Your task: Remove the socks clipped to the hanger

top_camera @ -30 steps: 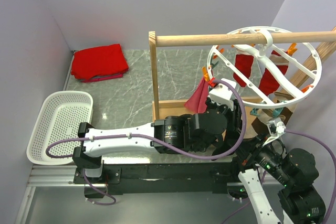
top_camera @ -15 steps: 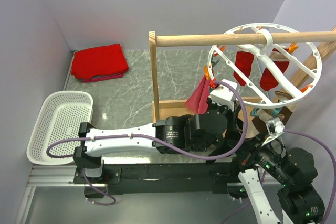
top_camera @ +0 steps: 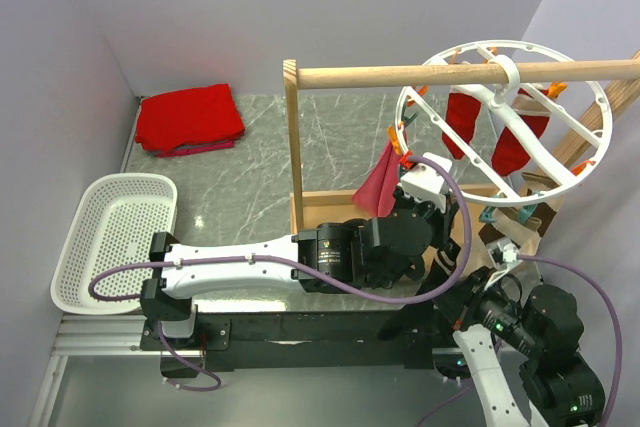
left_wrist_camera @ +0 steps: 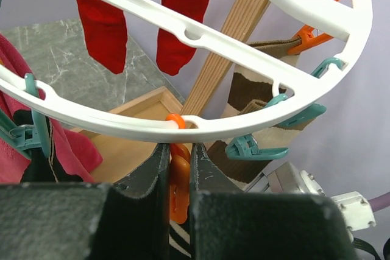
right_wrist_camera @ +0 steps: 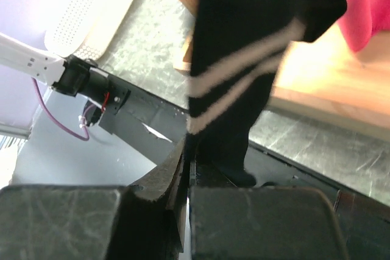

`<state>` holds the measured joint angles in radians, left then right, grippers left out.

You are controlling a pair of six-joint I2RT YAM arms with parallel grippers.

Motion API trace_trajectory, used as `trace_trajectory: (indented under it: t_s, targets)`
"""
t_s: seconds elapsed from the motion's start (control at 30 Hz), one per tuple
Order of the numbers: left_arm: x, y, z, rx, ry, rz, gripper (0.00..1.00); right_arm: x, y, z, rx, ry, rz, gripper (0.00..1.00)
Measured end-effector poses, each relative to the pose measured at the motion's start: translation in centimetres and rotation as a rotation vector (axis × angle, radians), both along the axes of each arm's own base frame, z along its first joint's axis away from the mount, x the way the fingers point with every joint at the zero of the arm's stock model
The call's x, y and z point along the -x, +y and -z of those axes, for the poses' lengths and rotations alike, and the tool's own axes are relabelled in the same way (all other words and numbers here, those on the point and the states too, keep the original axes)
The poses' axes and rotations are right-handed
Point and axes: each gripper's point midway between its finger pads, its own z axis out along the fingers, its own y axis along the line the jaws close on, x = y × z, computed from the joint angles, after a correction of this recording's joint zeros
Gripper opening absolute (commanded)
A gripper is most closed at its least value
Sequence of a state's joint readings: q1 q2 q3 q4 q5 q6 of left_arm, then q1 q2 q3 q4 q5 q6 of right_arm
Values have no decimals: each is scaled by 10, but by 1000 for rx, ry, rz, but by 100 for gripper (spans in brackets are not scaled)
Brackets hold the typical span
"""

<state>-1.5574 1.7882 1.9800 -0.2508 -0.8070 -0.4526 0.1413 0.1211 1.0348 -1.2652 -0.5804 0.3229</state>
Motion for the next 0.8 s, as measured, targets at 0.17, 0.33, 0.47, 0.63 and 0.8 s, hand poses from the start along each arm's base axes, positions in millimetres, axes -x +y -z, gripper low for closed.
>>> trace_trajectory:
  t_s: [0.17,0.33,0.47,0.63,0.8]
  targets:
    - [3,-1,3,-12,-13,33,62,2,0,5,1,13,1,0]
    - [15,2,11,-40,-24,125,83,1,-1,5,3,12,4,0]
    - [32,15,18,-48,-31,242,88,1,-1,5,5,12,8,0]
    - [64,57,22,-16,-60,440,93,0,-1,4,4,5,10,0]
    - [104,103,22,83,-114,665,98,1,3,1,-10,-5,-19,0]
